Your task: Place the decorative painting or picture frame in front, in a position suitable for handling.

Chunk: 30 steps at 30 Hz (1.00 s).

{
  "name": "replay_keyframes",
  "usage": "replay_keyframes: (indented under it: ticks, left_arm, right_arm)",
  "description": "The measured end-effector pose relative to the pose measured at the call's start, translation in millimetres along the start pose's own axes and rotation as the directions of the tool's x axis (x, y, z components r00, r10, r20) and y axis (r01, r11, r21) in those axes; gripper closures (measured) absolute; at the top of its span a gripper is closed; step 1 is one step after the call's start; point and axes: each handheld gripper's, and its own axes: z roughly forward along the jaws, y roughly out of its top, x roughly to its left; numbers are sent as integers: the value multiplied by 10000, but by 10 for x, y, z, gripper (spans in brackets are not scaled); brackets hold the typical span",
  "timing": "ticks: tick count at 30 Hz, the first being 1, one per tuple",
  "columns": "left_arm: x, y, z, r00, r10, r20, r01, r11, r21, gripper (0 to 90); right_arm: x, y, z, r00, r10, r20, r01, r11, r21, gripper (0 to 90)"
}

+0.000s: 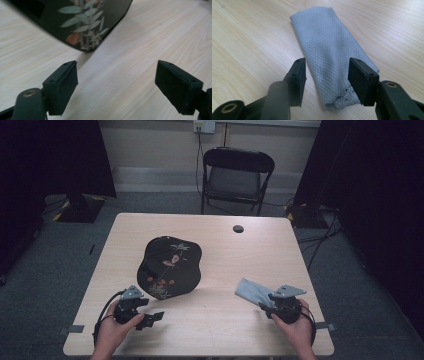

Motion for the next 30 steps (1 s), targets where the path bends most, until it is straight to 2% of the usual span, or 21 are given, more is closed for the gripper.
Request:
replay_keyframes:
  ticks: [3, 7, 9, 13, 17, 19, 21, 23, 28, 30]
  left_arm:
    - [65, -7, -33, 9996, -212, -176, 210, 9997, -92, 167]
    - [140, 17, -57, 9982, -575, -147, 571, 9979, -294, 149]
    - [187, 54, -47, 9957, -915, -177, 906, 9948, -466, 149]
    - [229, 103, -34, 9947, -968, -340, 950, 9942, -508, 148]
    - [232, 178, -37, 9981, -535, -314, 516, 9969, -586, 148]
    - [225, 229, -32, 9982, -335, -499, 306, 9979, -564, 148]
    - [228, 280, -42, 9986, -327, -426, 291, 9960, -843, 162]
    - [221, 323, -39, 9991, -323, -276, 298, 9957, -875, 189]
    - [203, 395, -55, 9993, 67, -360, -100, 9955, -941, 279]
    - [211, 412, -84, 9996, 125, -255, -148, 9955, -931, 385]
  right_arm:
    - [17, 7, 1, 10000, -17, -24, 17, 10000, 5, 488]
    - [20, 7, 3, 10000, -51, -18, 51, 10000, 28, 488]
    - [15, 8, 1, 10000, -24, 12, 24, 10000, -6, 488]
    - [-3, 5, -11, 10000, 40, 47, -40, 10000, -61, 488]
    - [-10, -2, -11, 10000, 53, 44, -53, 10000, -46, 488]
    - [-11, -1, -8, 10000, 59, 43, -58, 10000, -47, 489]
    - [-5, 2, -3, 10000, 70, 30, -70, 10000, -38, 489]
    - [-3, 3, 0, 10000, 25, -1, -25, 10000, -32, 489]
    - [-1, 5, -6, 10000, 52, 0, -52, 10000, -66, 489]
    - [-8, 4, -6, 10000, 58, -10, -58, 10000, -74, 489]
